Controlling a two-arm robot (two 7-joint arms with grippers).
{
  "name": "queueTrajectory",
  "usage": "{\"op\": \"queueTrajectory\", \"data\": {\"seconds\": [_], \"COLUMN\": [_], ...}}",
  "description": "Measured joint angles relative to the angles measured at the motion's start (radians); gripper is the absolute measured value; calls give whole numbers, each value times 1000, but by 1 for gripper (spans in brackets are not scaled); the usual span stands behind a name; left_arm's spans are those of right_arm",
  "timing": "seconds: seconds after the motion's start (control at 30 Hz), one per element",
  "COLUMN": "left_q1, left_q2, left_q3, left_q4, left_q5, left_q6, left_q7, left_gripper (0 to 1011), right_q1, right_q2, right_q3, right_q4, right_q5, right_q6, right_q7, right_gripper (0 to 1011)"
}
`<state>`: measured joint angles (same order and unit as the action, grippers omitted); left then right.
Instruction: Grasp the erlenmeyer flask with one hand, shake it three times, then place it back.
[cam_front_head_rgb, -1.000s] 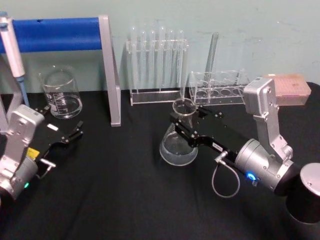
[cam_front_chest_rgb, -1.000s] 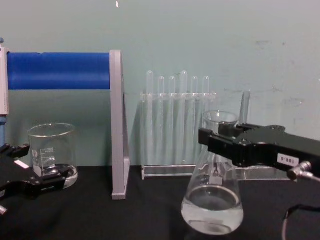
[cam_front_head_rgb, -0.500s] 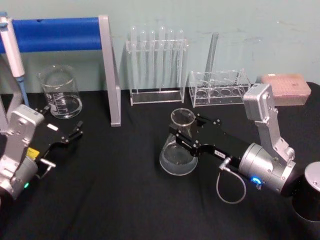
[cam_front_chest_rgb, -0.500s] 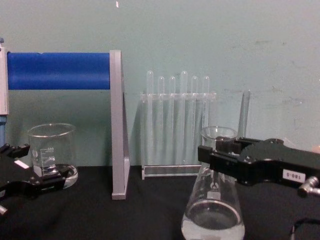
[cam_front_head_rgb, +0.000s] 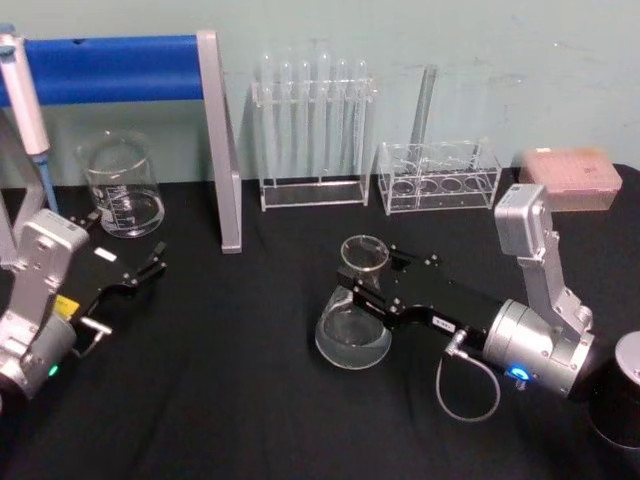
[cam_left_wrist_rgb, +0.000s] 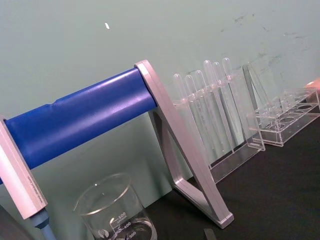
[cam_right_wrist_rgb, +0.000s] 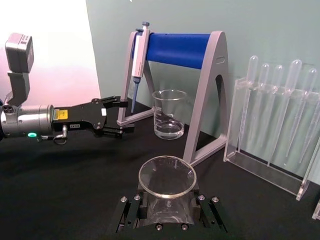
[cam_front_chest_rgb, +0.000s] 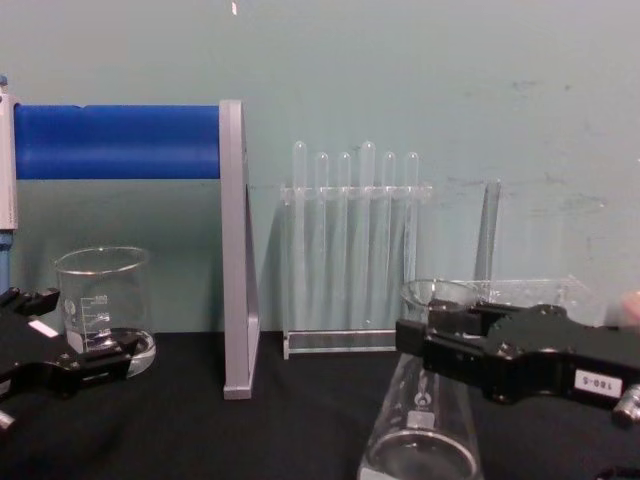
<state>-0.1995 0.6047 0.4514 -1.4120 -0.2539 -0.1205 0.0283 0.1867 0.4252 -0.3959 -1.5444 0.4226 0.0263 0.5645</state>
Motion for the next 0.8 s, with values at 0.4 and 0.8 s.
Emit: {"op": "queueTrajectory", "data": {"seconds": [0.4, 0.8], "left_q1": [0, 0], "left_q2": [0, 0], "left_q3": [0, 0], "left_q4": [0, 0], "left_q5": [0, 0], "left_q6": [0, 0], "left_q7": [0, 0], "left_gripper": [1001, 1001], "right_q1": [16, 31], "right_q2": [21, 37], "right_q3": [-29, -60], "right_q4": [35, 48], "right_q5": [29, 39], "right_q6": [-22, -20], "right_q7": [13, 3], "right_gripper": [451, 452]}}
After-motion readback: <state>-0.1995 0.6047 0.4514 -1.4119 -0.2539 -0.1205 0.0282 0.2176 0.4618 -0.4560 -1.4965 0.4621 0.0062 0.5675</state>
